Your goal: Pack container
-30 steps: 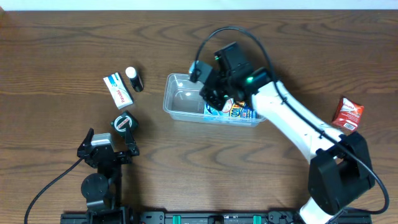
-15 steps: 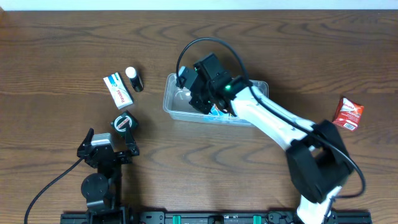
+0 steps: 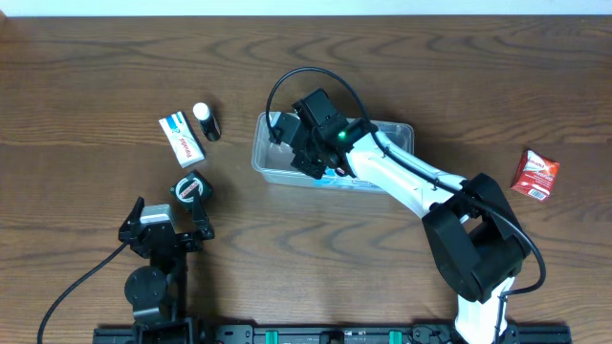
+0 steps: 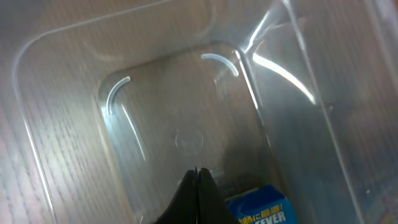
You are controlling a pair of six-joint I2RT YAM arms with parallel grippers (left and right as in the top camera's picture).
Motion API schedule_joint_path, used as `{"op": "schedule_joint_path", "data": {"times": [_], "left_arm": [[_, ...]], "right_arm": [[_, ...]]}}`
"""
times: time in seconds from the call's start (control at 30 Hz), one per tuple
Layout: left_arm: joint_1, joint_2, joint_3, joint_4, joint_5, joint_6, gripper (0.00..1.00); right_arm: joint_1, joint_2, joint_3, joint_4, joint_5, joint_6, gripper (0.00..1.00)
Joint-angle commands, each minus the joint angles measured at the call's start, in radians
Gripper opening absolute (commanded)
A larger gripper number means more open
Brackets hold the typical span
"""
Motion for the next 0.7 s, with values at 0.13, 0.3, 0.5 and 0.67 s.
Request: {"op": "schedule_joint_path", "data": {"times": [0.13, 0.3, 0.5, 0.67], "left_arm": [[0.000, -0.005, -0.015, -0.036, 0.011, 0.006, 0.98], [0.000, -0.005, -0.015, -0.036, 0.011, 0.007, 0.98], [0.000, -0.005, -0.015, -0.036, 0.011, 0.006, 0.98], [0.000, -0.005, -0.015, -0.036, 0.011, 0.007, 0.98]], "right_arm": [[0.001, 0.034, 0.033, -0.116, -0.002, -0.067, 0.01], [0.001, 0.008, 0.164, -0.283, -0.072, -0.067, 0.01], [0.000, -0.010, 0.293, -0.426, -0.131, -0.077, 0.01], [0.000, -0.011, 0.339, -0.499, -0.214, -0.097, 0.01]]}}
